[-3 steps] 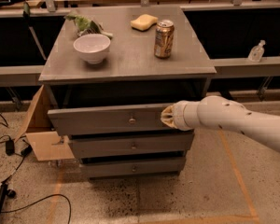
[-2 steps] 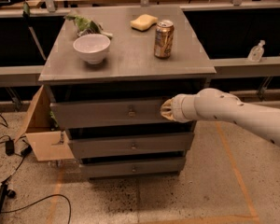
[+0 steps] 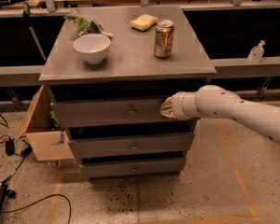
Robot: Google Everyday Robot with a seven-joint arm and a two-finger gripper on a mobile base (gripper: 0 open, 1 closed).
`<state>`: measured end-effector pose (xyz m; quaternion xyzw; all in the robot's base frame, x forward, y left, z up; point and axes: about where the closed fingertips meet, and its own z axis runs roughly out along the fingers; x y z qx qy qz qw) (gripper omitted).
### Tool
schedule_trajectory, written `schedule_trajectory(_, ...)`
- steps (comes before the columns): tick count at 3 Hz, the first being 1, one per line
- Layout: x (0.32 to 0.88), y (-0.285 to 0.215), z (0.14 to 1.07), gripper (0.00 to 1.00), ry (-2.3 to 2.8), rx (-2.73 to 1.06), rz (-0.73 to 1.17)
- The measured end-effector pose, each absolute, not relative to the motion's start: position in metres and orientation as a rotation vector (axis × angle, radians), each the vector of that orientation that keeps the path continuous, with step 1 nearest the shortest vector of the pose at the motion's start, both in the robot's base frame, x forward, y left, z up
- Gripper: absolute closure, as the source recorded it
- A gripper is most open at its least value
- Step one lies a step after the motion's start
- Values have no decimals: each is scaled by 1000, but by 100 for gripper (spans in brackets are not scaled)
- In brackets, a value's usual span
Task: Close top drawer
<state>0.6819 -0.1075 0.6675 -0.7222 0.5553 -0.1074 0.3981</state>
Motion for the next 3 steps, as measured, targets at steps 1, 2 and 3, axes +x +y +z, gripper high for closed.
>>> schedule_trajectory(1,653,-112,698,100,1456,-1776,-227)
schedule_trajectory(2,593,-123,794,100,1528,-1631,-142)
schedule_trajectory(3,576,-124,853,100,1487,-1490,-38)
